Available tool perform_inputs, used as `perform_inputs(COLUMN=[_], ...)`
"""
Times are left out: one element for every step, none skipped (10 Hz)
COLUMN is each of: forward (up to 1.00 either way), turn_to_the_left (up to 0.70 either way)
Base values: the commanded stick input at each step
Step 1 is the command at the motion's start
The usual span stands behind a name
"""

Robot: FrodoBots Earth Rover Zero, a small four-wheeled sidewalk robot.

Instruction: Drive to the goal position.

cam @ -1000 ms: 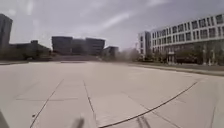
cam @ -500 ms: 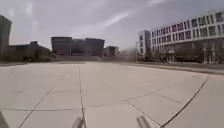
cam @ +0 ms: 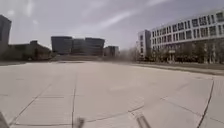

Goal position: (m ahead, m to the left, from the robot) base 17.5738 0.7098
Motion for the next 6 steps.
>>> perform_inputs(forward=[0.7,0.7,0.7,0.7,0.7,0.7], turn_to_the_left=[0.0,0.0,0.0,0.0,0.0,0.0])
